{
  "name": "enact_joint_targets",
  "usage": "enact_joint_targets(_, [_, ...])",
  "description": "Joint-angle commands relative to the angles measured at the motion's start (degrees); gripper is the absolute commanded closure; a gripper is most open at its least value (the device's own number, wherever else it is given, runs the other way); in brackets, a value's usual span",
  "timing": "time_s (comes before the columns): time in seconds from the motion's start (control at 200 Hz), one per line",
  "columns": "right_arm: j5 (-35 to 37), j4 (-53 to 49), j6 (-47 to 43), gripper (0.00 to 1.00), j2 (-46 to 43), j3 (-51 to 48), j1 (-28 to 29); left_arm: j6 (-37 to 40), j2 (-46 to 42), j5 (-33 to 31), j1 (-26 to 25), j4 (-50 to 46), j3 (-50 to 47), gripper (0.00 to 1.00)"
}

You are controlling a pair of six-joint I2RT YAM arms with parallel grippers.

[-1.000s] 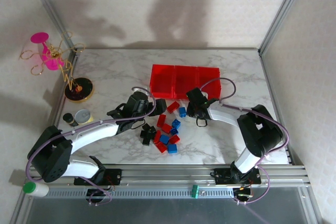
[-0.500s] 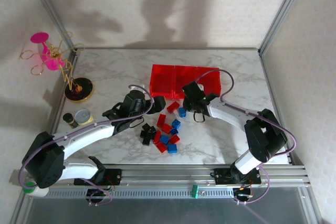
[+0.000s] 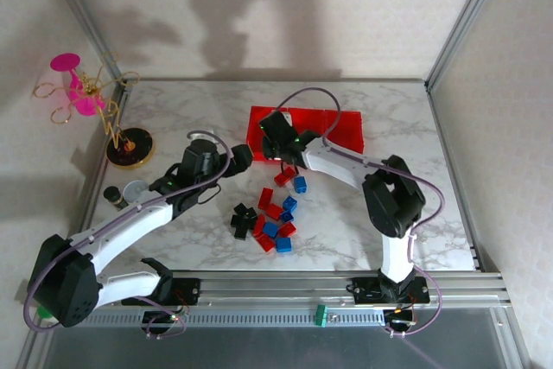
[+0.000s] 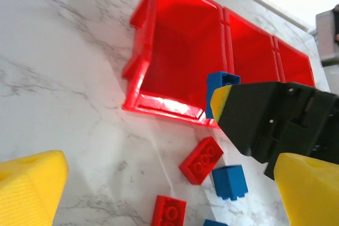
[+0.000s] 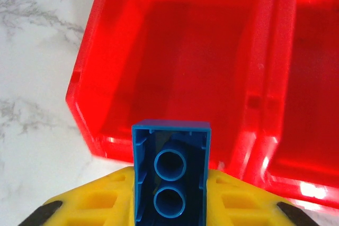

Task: Sort the legos into containers by color
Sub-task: Place the lego in the container.

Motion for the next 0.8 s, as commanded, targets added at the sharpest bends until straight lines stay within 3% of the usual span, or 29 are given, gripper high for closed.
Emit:
enact_joint_targets(0.0, [3.0, 1.1, -2.8, 0.76, 3.9, 5.1, 0.3, 0.8, -1.4, 1.5, 2.4, -1.4, -0.7, 0.00])
enact_joint_targets(0.481, [6.4, 1.8, -5.7, 0.74, 16.0, 15.4, 0.0, 1.1, 0.6, 3.1, 6.7, 0.0, -1.5, 0.00])
enact_joint_targets(0.796, [6.7, 2.8, -6.7, 0.58, 13.0, 14.4, 0.0, 0.1, 1.4, 4.1, 6.8, 0.5, -1.3, 0.00])
